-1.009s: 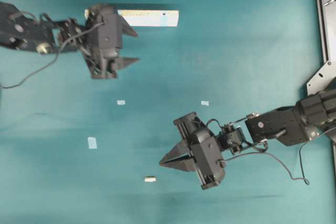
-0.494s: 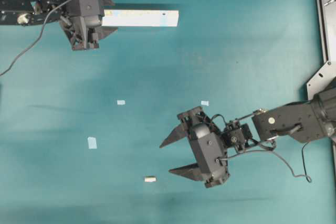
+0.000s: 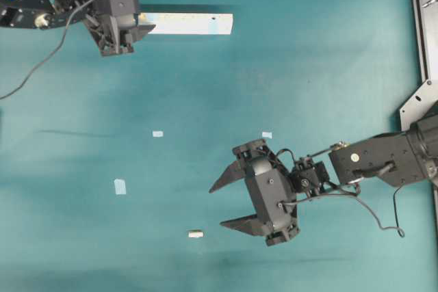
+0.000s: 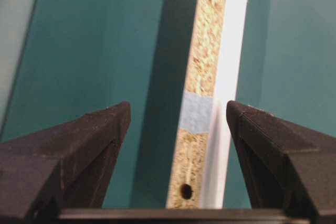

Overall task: Move the wooden board into place and insert the rod into its hole.
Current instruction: 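Lower the left gripper onto the white board's end and close on it, then lift the board with the left gripper and carry it toward the center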

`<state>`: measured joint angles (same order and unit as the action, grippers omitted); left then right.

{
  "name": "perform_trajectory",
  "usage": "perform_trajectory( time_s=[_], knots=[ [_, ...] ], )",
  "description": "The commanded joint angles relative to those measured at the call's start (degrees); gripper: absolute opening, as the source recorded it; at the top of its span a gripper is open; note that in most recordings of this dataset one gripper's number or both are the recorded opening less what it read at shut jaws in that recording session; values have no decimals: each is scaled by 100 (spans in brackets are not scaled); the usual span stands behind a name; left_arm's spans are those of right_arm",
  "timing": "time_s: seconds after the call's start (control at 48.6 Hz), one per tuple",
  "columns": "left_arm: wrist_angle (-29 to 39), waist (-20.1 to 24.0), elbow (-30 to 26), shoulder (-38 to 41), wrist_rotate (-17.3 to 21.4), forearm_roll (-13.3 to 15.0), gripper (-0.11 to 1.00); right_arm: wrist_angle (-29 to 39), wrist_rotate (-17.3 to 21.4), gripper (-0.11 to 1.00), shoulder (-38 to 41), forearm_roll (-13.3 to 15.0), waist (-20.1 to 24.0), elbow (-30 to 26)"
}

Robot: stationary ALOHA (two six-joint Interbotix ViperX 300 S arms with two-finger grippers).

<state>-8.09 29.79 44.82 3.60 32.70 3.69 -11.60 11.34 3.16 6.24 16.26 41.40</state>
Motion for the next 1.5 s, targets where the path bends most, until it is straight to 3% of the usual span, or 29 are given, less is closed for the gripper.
perform_trajectory(
  time_s=[0.0, 0.576, 0.679, 0.844, 1.029, 1.318, 1.482],
  knots=[
    [-132, -35, -97, 26, -18, -9, 79, 18, 9, 81, -132, 0, 26, -114],
    [-580, -70, -193, 659, -35, -9, 70, 229, 158, 81, -141, 0, 26, -132],
    [-580, -105, -211, 747, -35, -9, 58, 237, 158, 81, -141, 0, 35, -132],
    [-580, -105, -176, 756, 26, -9, 20, 237, 158, 81, -167, 0, 26, -123],
    [-563, -105, -167, 650, 44, -18, 21, 246, 167, 80, -360, 0, 26, -132],
    [-343, -114, -141, 501, -26, -18, 21, 1055, 167, 80, -1441, 9, -26, -123],
    [-316, -193, -167, 475, -53, -9, 21, 1107, 167, 80, -1784, 0, -123, -141]
  ],
)
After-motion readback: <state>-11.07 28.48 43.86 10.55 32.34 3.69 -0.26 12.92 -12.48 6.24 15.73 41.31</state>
